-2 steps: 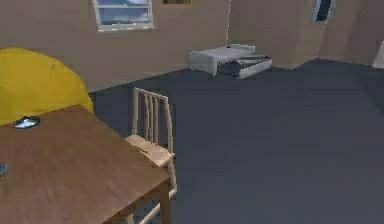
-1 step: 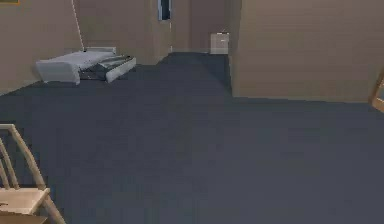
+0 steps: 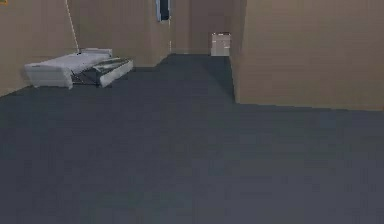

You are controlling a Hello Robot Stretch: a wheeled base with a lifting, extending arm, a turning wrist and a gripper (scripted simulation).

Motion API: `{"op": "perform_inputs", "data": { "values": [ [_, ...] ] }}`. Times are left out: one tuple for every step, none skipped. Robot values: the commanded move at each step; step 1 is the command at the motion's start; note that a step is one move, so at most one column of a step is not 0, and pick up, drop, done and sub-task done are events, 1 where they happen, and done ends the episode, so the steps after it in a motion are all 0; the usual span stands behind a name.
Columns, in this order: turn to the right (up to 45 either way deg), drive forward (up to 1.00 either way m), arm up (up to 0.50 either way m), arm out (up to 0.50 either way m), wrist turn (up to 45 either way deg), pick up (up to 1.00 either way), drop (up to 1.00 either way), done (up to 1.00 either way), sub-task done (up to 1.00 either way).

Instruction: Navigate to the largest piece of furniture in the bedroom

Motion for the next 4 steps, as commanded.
{"op": "perform_inputs", "data": {
  "values": [
    [-45.0,0.0,0.0,0.0,0.0,0.0,0.0,0.0,0.0],
    [45.0,0.0,0.0,0.0,0.0,0.0,0.0,0.0,0.0],
    [45.0,0.0,0.0,0.0,0.0,0.0,0.0,0.0,0.0],
    [45.0,0.0,0.0,0.0,0.0,0.0,0.0,0.0,0.0]
  ]
}}
